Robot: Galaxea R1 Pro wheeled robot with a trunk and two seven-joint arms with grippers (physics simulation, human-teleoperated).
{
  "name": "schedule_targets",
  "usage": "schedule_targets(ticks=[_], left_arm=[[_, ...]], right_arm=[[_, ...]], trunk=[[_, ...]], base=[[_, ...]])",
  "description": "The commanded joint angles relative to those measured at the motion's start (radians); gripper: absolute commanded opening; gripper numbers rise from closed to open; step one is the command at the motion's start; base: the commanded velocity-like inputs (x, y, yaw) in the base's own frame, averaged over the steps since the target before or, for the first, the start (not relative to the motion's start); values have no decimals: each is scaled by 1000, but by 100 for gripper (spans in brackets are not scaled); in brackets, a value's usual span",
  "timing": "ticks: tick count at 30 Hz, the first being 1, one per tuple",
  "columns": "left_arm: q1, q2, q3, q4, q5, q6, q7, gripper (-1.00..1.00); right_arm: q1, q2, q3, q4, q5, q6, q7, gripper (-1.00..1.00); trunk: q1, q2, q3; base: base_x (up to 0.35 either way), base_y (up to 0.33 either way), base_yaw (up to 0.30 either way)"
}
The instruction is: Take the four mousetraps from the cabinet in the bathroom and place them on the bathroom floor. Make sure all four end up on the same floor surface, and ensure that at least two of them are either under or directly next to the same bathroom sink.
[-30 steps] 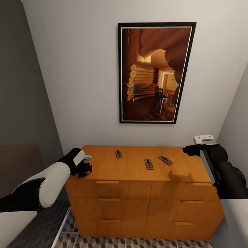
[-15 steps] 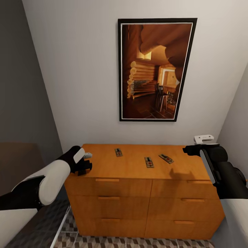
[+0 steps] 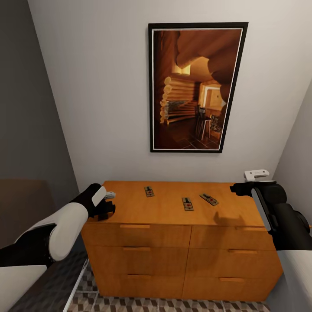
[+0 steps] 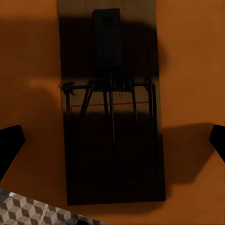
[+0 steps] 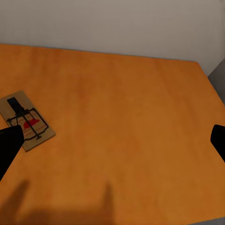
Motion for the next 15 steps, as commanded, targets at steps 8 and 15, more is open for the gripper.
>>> schedule_targets(ticks=[8, 15], left_arm=[[1, 0, 4, 42, 13, 2, 11, 100], [1, 0, 4, 42, 13, 2, 11, 100]], right_arm=[[-1, 0, 0, -1, 2, 4, 0, 100], [-1, 0, 0, -1, 2, 4, 0, 100]], trunk=[[0, 0, -2], [0, 0, -2]], base=[[0, 0, 0], [0, 0, 0]])
